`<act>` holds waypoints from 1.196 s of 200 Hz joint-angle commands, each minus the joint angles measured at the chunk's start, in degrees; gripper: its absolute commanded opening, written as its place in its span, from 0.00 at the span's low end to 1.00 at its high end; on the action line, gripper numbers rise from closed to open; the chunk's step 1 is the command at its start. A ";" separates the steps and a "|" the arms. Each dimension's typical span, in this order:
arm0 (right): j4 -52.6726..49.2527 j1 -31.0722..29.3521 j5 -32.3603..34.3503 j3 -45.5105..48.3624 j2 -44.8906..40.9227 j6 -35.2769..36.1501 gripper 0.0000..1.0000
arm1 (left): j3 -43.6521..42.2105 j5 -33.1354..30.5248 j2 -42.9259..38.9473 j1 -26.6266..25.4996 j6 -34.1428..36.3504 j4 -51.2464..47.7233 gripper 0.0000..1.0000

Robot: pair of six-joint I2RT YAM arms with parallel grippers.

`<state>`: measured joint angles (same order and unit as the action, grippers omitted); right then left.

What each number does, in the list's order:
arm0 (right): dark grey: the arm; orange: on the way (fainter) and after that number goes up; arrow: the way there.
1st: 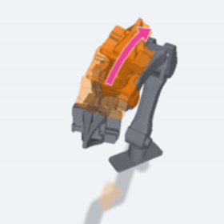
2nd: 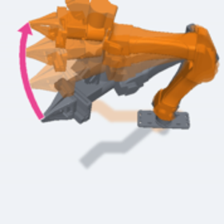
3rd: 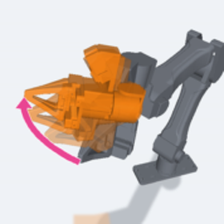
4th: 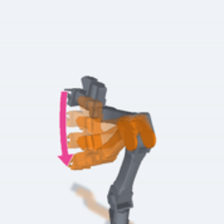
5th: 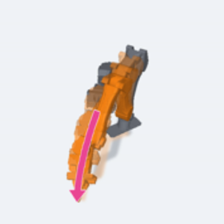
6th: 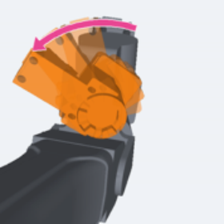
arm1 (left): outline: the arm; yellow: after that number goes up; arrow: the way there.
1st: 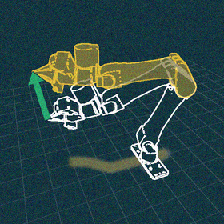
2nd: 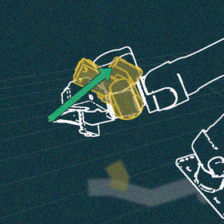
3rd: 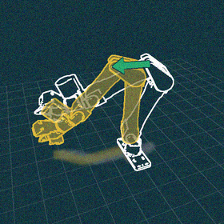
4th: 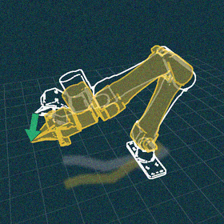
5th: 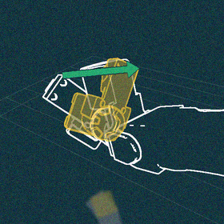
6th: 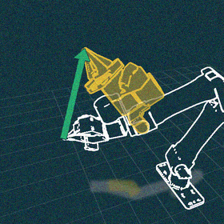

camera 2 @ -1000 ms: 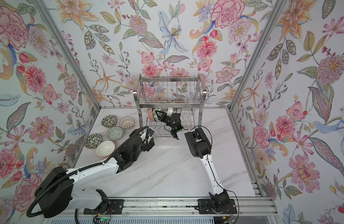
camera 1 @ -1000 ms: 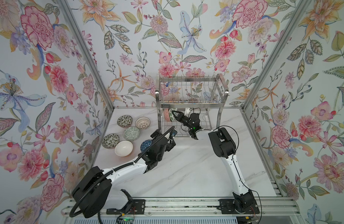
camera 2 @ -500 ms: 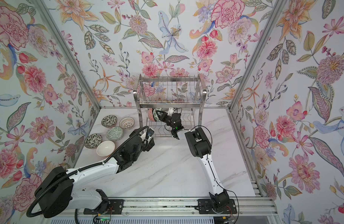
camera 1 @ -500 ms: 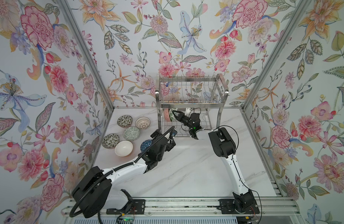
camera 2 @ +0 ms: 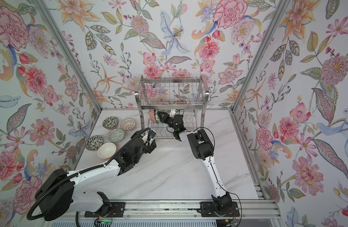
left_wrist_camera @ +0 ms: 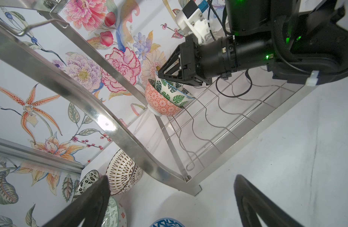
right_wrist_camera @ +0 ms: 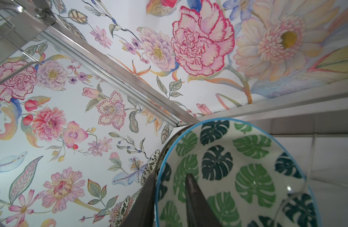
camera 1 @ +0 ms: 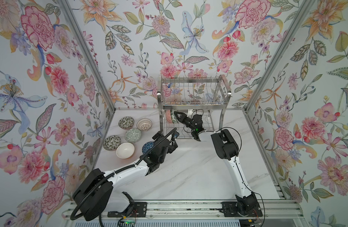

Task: Load the bowls into the dish rack
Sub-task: 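Open the right gripper and withdraw it from the monstera bowl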

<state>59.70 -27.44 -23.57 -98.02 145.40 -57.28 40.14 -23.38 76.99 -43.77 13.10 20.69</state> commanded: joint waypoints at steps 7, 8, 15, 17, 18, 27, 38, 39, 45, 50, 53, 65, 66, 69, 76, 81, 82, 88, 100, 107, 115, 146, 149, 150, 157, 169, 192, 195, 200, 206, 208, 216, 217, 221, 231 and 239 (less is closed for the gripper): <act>1.58 0.59 0.45 1.98 -2.96 0.76 0.28 | 0.04 -0.62 -0.44 0.35 0.56 0.42 0.99; 1.58 0.59 0.45 1.98 -2.96 0.76 0.28 | 0.03 -0.62 -0.44 0.39 0.54 0.41 0.99; 1.64 0.58 0.54 2.42 -3.26 0.81 0.29 | 0.03 -0.63 -0.44 0.40 0.56 0.45 0.99; 1.69 0.57 0.54 2.49 -3.27 0.83 0.29 | 0.03 -0.64 -0.44 0.36 0.60 0.42 0.99; 1.71 0.60 0.55 2.53 -3.32 0.80 0.29 | 0.03 -0.63 -0.44 0.40 0.60 0.41 0.99; 2.20 0.71 0.63 3.28 -3.71 0.76 0.29 | 0.07 -0.63 -0.44 0.43 0.55 0.47 0.99; 2.51 0.75 0.72 3.99 -4.28 0.76 0.29 | 0.03 -0.62 -0.38 0.45 0.61 0.41 0.99; 2.52 0.78 0.76 4.07 -4.31 0.76 0.29 | 0.03 -0.66 -0.41 0.44 0.61 0.36 0.99; 2.55 0.80 0.89 4.46 -4.65 0.76 0.29 | 0.03 -0.62 -0.44 0.49 0.61 0.40 0.99; 2.80 0.74 0.96 4.85 -4.86 0.75 0.29 | 0.04 -0.62 -0.44 0.44 0.61 0.40 1.00; 2.91 0.79 0.98 5.11 -5.09 0.76 0.29 | 0.07 -0.62 -0.44 0.44 0.59 0.41 0.99; 3.22 0.80 1.24 6.16 -5.83 0.82 0.29 | 0.03 -0.70 -0.44 0.44 0.60 0.41 0.99; 3.22 0.76 1.24 6.21 -5.92 0.84 0.29 | 0.03 -0.70 -0.44 0.44 0.60 0.41 0.99; 3.23 0.80 1.25 6.52 -6.16 0.89 0.29 | 0.07 -0.71 -0.45 0.44 0.59 0.41 0.99; 3.30 0.72 1.41 7.22 -6.71 1.09 0.30 | 0.03 -0.71 -0.51 0.45 0.60 0.43 0.99; 3.44 0.77 1.57 7.79 -7.05 1.20 0.30 | 0.03 -0.71 -0.57 0.42 0.61 0.41 0.99; 3.42 0.75 1.63 7.86 -7.10 1.20 0.30 | 0.03 -0.71 -0.59 0.43 0.61 0.41 0.99; 3.71 0.74 1.76 8.52 -7.51 1.20 0.30 | 0.03 -0.71 -0.53 0.43 0.61 0.38 0.99; 4.02 0.80 2.01 9.87 -8.51 1.46 0.31 | 0.03 -0.77 -0.68 0.53 0.58 0.41 0.99; 3.95 0.71 2.09 10.59 -9.06 1.63 0.31 | 0.03 -0.79 -0.70 0.43 0.54 0.40 0.99; 3.63 0.63 2.12 11.30 -9.56 1.85 0.31 | -0.03 -0.79 -0.70 0.43 0.67 0.41 0.99; 2.86 -0.32 2.87 15.80 -12.93 4.37 0.32 | 0.04 -0.77 -0.83 0.39 0.54 0.41 0.99; 2.72 -0.44 2.98 16.36 -13.35 4.56 0.32 | 0.03 -0.77 -0.87 0.43 0.52 0.41 0.99; 2.71 -0.43 2.99 16.54 -13.41 4.64 0.32 | 0.03 -0.78 -0.88 0.44 0.48 0.41 0.99; 2.19 -0.60 3.33 17.75 -14.31 4.96 0.34 | 0.03 -0.79 -0.88 0.46 0.27 0.48 0.99; -0.57 -0.69 3.96 19.63 -16.36 5.66 0.35 | -0.06 -0.88 -1.13 0.53 -0.57 0.59 0.99; -3.44 -1.57 5.48 24.81 -20.94 8.59 0.35 | -0.24 -1.27 -2.24 0.96 -2.62 0.72 0.99; -5.03 -1.66 5.70 25.23 -21.80 9.41 0.35 | -0.27 -1.32 -2.40 1.07 -2.76 0.71 0.99; -6.50 -1.88 5.78 25.67 -22.66 10.56 0.36 | -0.32 -1.36 -2.66 1.22 -3.13 0.89 0.99; -7.96 -2.27 6.01 26.49 -23.79 12.23 0.37 | -0.41 -1.24 -2.96 1.39 -3.41 1.00 0.99; -8.40 -2.33 6.13 26.61 -24.19 12.73 0.38 | -0.41 -1.17 -3.02 1.47 -3.54 0.95 0.99; -10.07 -2.69 6.86 27.95 -25.86 14.53 0.41 | -0.26 -1.09 -3.24 1.72 -3.84 0.58 0.99; -10.60 -2.77 7.13 28.23 -26.26 14.91 0.43 | -0.21 -1.07 -3.24 1.74 -3.86 0.50 0.99; -11.82 -2.94 7.59 28.76 -27.14 15.54 0.45 | 0.12 -0.99 -3.25 1.79 -4.17 -0.16 0.99; -14.01 -3.16 8.34 30.26 -29.03 17.17 0.49 | 1.37 -0.42 -3.16 2.12 -4.87 -2.53 0.99; -14.38 -3.31 8.84 31.76 -30.57 18.15 0.52 | 2.24 0.27 -3.23 2.46 -5.44 -3.97 0.99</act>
<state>50.96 -29.98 -17.47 -69.52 120.44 -45.54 40.16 -23.35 74.89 -42.48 10.48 20.43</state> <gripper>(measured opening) 0.480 0.994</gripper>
